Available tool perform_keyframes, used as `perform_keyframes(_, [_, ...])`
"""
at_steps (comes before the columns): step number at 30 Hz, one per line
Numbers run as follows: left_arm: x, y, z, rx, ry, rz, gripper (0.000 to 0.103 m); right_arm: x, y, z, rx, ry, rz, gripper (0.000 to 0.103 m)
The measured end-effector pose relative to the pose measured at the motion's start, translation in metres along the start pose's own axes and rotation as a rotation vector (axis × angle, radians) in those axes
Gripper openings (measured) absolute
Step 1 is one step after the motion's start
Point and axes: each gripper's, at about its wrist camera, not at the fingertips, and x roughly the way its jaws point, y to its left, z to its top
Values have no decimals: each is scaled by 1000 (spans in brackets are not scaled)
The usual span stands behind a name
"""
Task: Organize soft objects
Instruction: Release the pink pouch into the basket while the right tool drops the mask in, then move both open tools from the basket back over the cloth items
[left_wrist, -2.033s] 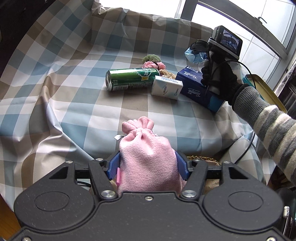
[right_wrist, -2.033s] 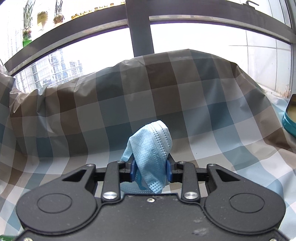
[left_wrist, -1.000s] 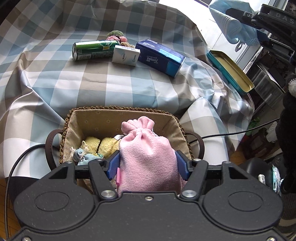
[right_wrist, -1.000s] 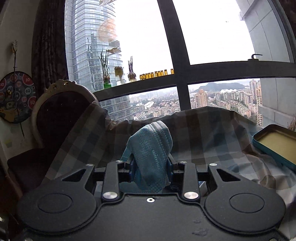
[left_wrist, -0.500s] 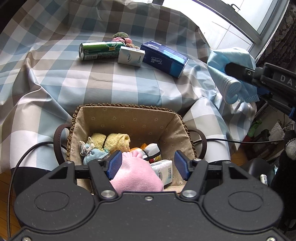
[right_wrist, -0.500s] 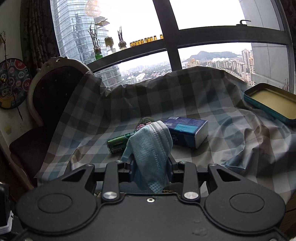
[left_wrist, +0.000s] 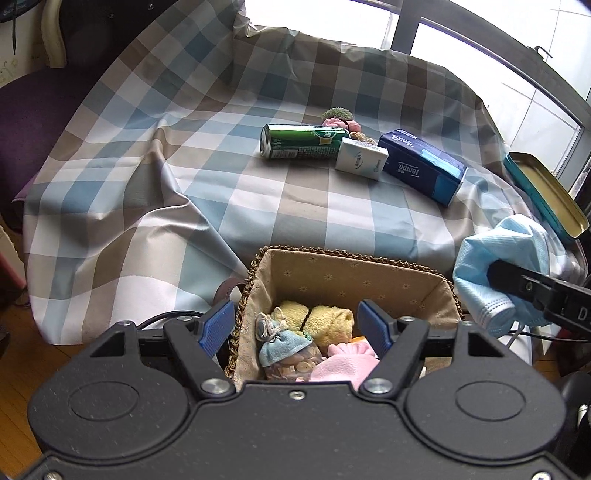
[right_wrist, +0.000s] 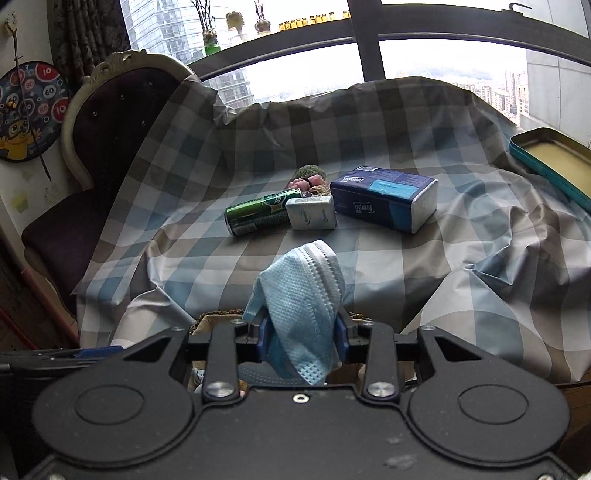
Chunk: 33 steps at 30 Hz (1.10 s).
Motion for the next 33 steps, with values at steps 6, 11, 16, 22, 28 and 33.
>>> perform_keyframes(6, [1, -3, -1, 14, 11, 8, 70, -1, 6, -5, -21, 14, 18, 38])
perform_keyframes(11, [3, -3, -1, 17, 22, 11, 70, -2, 6, -4, -27, 5, 19, 58])
perform_keyframes(16, [3, -4, -1, 19, 27, 14, 70, -3, 7, -4, -31, 6, 23, 65])
perform_keyframes(22, [3, -5, -2, 30, 29, 14, 70, -3, 6, -4, -32, 8, 20, 67])
perform_keyframes(28, [4, -6, -2, 30, 30, 15, 70, -2, 3, -4, -21, 12, 7, 69])
perform_keyframes(33, [3, -6, -2, 33, 30, 15, 71, -1, 1, -5, -11, 19, -2, 71])
